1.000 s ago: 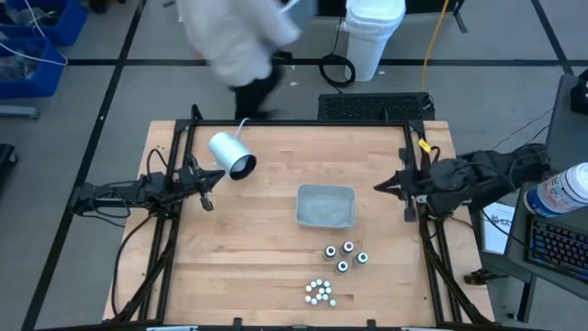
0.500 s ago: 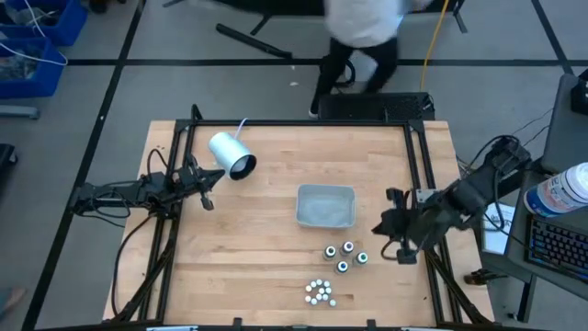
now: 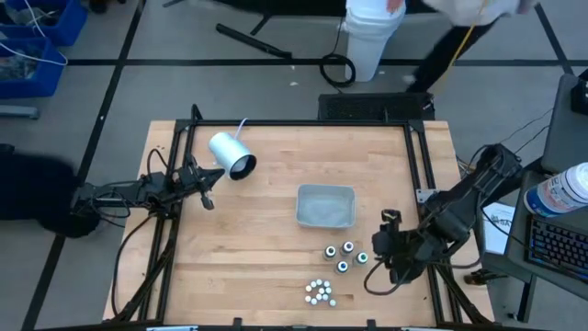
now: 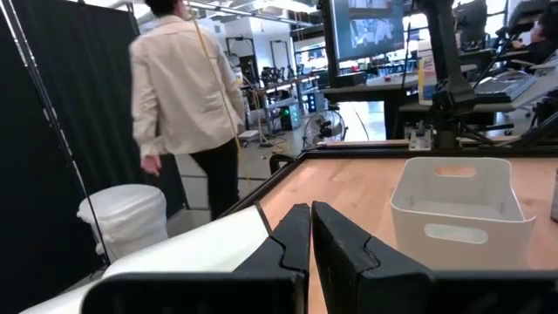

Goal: Pick & Place food coloring
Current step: Put the big green food coloring bottle into the gray bin

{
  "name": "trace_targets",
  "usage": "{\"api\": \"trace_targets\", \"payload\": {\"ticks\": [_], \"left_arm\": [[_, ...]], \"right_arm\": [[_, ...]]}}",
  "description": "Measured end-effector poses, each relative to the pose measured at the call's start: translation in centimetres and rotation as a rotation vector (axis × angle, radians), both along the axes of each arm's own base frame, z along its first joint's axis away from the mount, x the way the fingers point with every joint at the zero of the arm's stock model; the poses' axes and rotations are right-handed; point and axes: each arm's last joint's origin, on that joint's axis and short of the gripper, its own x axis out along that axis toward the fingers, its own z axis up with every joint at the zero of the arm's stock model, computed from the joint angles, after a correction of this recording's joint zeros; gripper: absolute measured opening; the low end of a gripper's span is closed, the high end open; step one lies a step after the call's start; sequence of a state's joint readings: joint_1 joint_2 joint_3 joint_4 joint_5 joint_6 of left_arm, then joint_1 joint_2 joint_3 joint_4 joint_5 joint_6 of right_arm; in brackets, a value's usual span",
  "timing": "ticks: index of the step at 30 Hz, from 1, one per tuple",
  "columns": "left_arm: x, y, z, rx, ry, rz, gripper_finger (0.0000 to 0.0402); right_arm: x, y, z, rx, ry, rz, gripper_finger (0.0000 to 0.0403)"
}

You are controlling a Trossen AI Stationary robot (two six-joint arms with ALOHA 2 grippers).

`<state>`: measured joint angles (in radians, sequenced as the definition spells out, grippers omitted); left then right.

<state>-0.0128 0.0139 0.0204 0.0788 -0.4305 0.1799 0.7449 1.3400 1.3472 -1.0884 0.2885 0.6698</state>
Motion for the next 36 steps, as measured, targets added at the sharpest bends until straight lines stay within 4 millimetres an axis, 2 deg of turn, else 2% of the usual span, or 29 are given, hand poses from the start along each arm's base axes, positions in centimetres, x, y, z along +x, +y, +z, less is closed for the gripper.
{"api": "trace_targets", "payload": {"ticks": [6,17,27,36], "left_arm": [[0.0,0.0,0.0,0.000,0.000,0.000,0.0024],[0.0,0.0,0.0,0.001,0.001,-0.001,0.0024],[0.0,0.0,0.0,0.030,0.014,0.001,0.0024],[0.0,0.0,0.0,0.041,0.020,0.012,0.0024]], "right_arm": [[1.0,1.6,-1.6,-0.032,0.034,0.027,0.0227],[2.6,3.1,-4.3,-0.094,0.091,0.042,0.0231],[2.6,2.6,-7.1,-0.131,0.128,0.040,0.0228],[2.8,2.1,-8.4,-0.127,0.124,0.026,0.0224]]}}
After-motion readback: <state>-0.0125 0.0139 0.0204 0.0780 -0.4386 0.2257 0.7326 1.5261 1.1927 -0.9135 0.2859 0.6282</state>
